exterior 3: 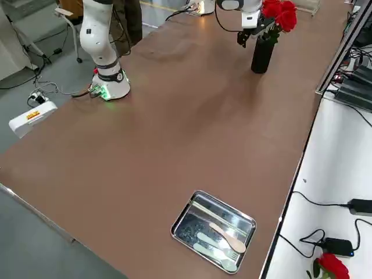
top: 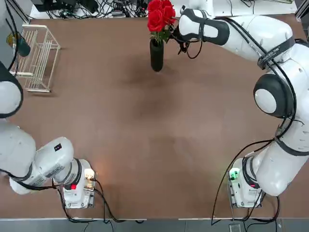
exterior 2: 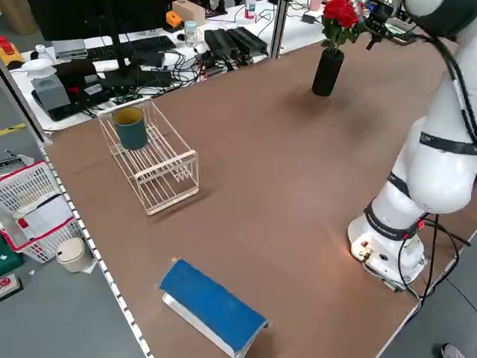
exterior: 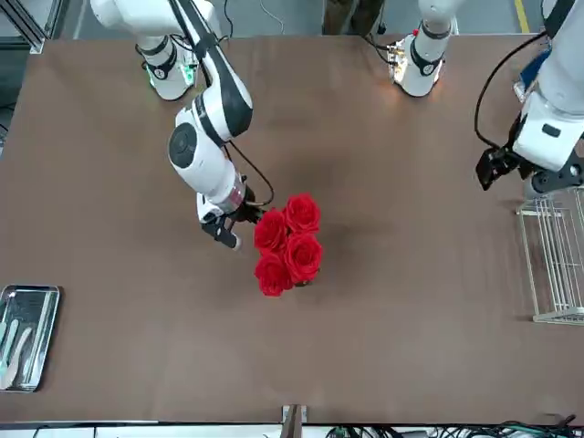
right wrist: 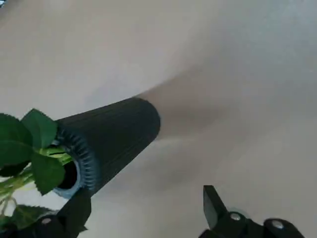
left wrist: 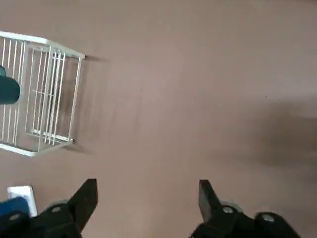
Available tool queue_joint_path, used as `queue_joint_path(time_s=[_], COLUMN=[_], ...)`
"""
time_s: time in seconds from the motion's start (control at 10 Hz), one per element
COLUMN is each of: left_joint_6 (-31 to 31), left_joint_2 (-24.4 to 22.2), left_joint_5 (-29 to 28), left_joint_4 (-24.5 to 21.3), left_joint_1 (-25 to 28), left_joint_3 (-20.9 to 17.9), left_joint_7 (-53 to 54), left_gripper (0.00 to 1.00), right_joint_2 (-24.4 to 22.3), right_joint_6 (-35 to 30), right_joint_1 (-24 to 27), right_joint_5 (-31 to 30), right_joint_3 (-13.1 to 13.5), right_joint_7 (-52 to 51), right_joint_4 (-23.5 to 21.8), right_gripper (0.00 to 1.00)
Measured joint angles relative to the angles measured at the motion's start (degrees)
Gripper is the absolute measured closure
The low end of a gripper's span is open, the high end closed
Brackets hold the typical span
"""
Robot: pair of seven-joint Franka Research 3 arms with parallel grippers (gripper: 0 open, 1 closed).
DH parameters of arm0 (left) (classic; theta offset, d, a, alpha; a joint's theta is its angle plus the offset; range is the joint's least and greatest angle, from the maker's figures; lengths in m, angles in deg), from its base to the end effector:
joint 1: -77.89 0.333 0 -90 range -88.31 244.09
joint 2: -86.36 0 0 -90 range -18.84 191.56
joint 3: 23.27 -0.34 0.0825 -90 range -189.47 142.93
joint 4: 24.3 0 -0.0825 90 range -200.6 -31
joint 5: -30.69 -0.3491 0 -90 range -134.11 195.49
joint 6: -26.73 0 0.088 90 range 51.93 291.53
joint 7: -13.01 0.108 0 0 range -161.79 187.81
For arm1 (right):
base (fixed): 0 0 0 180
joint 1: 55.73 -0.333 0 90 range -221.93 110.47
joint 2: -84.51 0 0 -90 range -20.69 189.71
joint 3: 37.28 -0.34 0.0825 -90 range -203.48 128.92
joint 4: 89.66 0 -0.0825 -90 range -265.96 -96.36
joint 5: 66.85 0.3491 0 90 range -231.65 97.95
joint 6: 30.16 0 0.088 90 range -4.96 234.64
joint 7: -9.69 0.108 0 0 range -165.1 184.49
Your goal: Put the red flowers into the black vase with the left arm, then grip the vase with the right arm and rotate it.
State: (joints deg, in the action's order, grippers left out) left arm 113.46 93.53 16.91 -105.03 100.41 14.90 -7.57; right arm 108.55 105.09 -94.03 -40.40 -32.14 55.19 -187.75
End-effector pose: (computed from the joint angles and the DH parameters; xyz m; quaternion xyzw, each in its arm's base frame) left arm 0.5414 -0.0952 0.6603 -0.9953 -0.0521 -0.0278 0.0765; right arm 0.5483 0.3750 0.4108 -0.9503 0.2406 0.0142 0.1971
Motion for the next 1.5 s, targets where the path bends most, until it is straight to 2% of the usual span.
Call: queue_joint_path(time_s=[0.2, 0.3, 0.5, 0.6, 0.9, 1.2, 1.5], left_joint_6=[-0.62, -0.86, -0.80, 0.22, 2.14, 2.10, 2.39], left_joint_2=[-0.10, 0.04, 0.20, 0.30, -1.44, -2.20, -2.23], left_joint_5=[7.59, 11.25, 13.64, 13.65, 13.64, 13.64, 13.46], left_joint_4=[-0.49, -0.75, -0.95, -1.08, -3.39, -5.28, -4.90], left_joint_1=[-9.29, -11.49, -15.89, -17.80, -20.75, -20.13, -17.83], left_joint_3=[-13.80, -18.42, -25.26, -27.03, -28.32, -29.47, -29.73], left_joint_7=[2.49, 3.04, 3.84, 3.84, 4.71, 11.11, 11.76], left_gripper=[0.01, 0.01, 0.00, 0.00, 0.00, 0.00, 0.00], right_joint_2=[0.89, 1.45, 2.62, 3.04, 4.31, 5.06, 6.61], right_joint_6=[2.50, 3.76, 6.19, 7.05, 9.35, 11.27, 11.89], right_joint_1=[-0.08, -0.13, -0.18, -0.21, -0.52, -1.07, -1.47], right_joint_5=[0.40, 0.43, 0.49, 0.52, 0.64, 1.77, 1.88], right_joint_3=[-1.09, -1.60, -2.50, -2.78, -3.18, -3.33, -3.40], right_joint_7=[1.33, 2.28, 3.99, 5.08, 8.04, 9.06, 9.36], right_joint_4=[0.01, 0.04, 0.18, 0.37, 0.94, 1.39, 2.48], right_gripper=[0.00, 0.00, 0.00, 0.00, 0.00, 0.00, 0.00])
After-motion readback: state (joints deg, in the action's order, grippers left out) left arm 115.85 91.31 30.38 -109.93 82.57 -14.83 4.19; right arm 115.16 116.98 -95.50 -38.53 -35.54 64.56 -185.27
